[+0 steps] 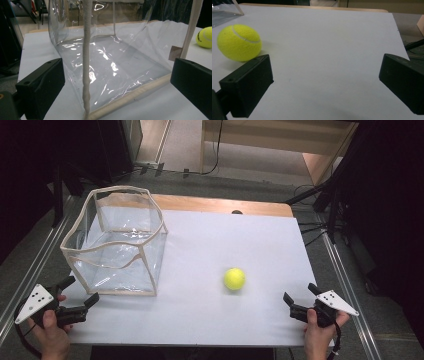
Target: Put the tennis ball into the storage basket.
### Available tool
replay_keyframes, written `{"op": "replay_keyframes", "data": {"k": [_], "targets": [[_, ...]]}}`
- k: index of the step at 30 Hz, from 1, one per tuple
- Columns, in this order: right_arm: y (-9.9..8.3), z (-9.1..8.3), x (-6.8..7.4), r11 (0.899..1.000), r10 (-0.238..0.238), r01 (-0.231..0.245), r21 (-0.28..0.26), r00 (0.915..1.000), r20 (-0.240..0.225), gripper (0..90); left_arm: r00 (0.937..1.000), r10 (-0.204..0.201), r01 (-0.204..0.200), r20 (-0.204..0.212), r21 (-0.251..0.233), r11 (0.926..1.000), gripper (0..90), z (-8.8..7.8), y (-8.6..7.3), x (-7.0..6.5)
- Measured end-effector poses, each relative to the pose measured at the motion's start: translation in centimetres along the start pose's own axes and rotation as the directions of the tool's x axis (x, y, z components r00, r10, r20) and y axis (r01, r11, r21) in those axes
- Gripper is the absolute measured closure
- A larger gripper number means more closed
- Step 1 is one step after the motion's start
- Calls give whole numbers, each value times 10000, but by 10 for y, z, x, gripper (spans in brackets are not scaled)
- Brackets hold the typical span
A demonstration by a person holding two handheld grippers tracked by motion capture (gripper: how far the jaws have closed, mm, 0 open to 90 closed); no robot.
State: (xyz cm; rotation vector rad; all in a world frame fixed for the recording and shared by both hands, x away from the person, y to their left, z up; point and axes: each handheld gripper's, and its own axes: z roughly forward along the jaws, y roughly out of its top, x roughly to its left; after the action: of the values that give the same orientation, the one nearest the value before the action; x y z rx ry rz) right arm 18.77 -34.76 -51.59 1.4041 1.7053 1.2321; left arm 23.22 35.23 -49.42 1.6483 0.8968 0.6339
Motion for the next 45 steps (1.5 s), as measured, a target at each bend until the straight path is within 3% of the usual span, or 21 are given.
{"op": "replay_keyframes", "data": {"k": [13,29,35,39,45], "targets": [[15,-2,11,9991,-408,410,59,9990,-172,0,10000,2,-2,5,-67,10000,0,-1,0,0],[39,11,38,9900,-1024,1123,848,9884,-1124,0,10000,49,-49,-18,-55,10000,0,-1,-1,-1],[50,22,51,9806,-1386,1581,1164,9774,-1598,0,10000,39,-39,-21,-50,10000,0,-1,-1,-1],[52,27,55,9775,-1442,1676,1282,9742,-1738,0,10000,13,-13,-29,-48,10000,0,-1,-1,-1],[57,39,65,9662,-1574,1964,1668,9625,-2211,0,10000,23,-24,-29,-58,10000,0,-1,-1,-1]]}}
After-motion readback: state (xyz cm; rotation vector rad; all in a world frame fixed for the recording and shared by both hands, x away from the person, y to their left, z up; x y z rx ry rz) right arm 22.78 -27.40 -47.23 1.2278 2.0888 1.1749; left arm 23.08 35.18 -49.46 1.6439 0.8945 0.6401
